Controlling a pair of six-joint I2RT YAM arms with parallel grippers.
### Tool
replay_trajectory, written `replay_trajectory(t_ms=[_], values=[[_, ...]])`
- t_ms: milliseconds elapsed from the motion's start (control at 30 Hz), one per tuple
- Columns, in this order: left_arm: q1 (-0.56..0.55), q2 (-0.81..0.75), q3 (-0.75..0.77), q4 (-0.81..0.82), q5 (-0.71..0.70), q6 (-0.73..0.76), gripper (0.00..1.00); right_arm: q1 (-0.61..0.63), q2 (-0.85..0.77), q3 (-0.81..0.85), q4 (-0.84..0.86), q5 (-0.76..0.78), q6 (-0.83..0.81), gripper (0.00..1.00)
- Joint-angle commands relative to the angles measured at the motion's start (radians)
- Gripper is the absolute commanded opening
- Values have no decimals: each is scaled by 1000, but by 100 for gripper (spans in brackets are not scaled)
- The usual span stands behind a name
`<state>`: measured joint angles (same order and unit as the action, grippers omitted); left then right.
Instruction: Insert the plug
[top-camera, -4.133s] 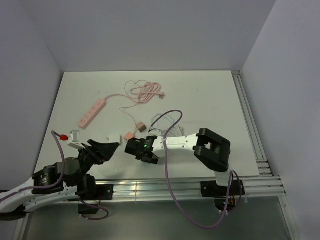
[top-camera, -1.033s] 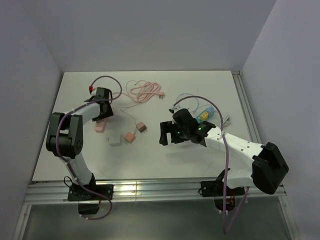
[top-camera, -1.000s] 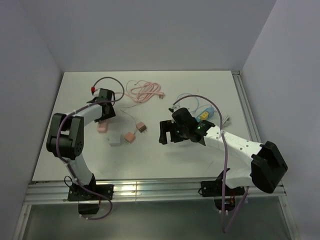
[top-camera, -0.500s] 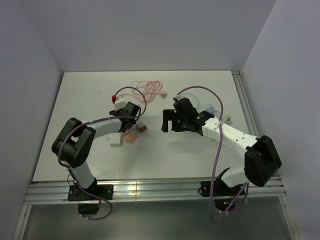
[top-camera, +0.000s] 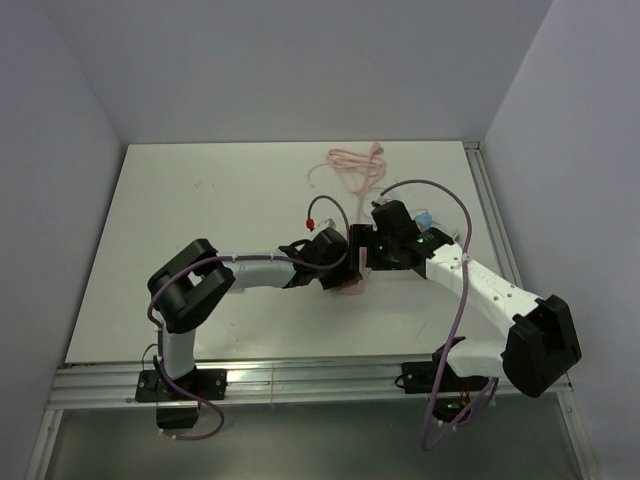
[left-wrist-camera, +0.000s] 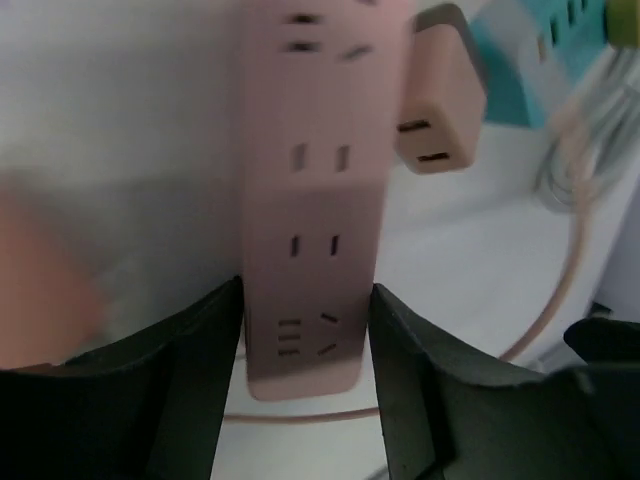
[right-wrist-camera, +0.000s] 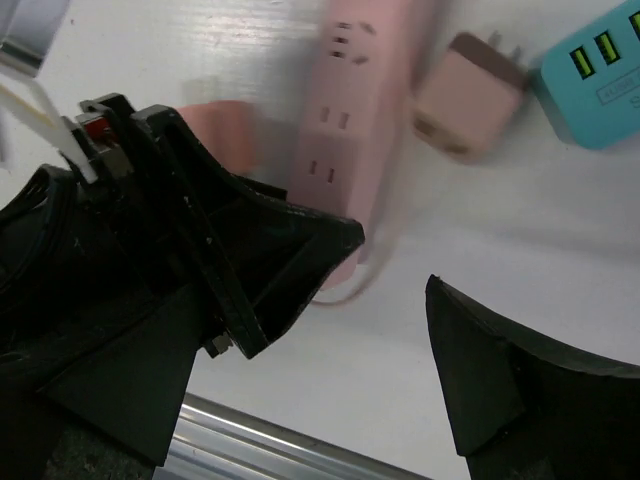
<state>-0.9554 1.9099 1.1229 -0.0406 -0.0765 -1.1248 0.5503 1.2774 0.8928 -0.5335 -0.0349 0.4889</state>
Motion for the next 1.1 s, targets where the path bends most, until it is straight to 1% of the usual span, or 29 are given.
replay_trajectory(t_ms=[0,33,100,167,200,233,267,333,400,467,500,533,567,600,633,733,833,867,900,933,967,1067], values=[[-42,-4,-54,-45,292,-73,14,2,-13,-6,76,29,-24,96],[-37,-17,-60,-62,273,-67,25,0,-22,-9,75,29,-24,96],[-20,-52,-57,-131,216,-50,43,-1,-59,-26,84,33,-12,97],[-5,-75,-58,-200,167,-49,48,-4,-90,-37,96,30,5,97],[-2,-109,-67,-208,144,-46,52,-7,-113,-43,105,27,7,97],[1,-123,-74,-228,91,-50,54,-12,-121,-43,104,27,13,98],[7,-136,-71,-260,81,-50,56,-24,-125,-40,102,30,20,98],[7,-167,-58,-346,-35,-37,73,-38,-125,-22,87,33,33,98],[10,-181,-29,-425,-89,-20,73,-53,-115,7,76,33,34,98],[15,-186,13,-488,-184,-1,73,-56,-101,29,63,33,33,98],[17,-192,29,-517,-206,13,74,-56,-95,41,63,33,31,98],[17,-198,40,-557,-232,14,78,-58,-93,44,63,26,28,98],[17,-206,52,-571,-282,17,79,-56,-90,44,63,24,33,98],[18,-233,52,-574,-295,23,83,-59,-82,44,55,26,40,98],[20,-253,46,-546,-293,32,89,-64,-81,41,55,32,49,98],[47,-343,-15,-475,-261,82,92,-69,-75,20,66,33,71,97],[78,-432,-75,-357,-192,148,100,-73,-72,6,84,3,68,95],[102,-455,-115,-320,-160,158,100,-73,-70,5,86,-14,69,95],[118,-503,-133,-236,-90,177,100,-73,-70,-2,89,-19,73,95],[157,-523,-165,-208,-60,178,99,-75,-70,-5,92,-19,79,95],[174,-540,-173,-181,-43,172,100,-73,-70,-9,93,-10,83,95],[230,-552,-141,-225,-11,180,100,-78,-41,6,69,16,67,95]])
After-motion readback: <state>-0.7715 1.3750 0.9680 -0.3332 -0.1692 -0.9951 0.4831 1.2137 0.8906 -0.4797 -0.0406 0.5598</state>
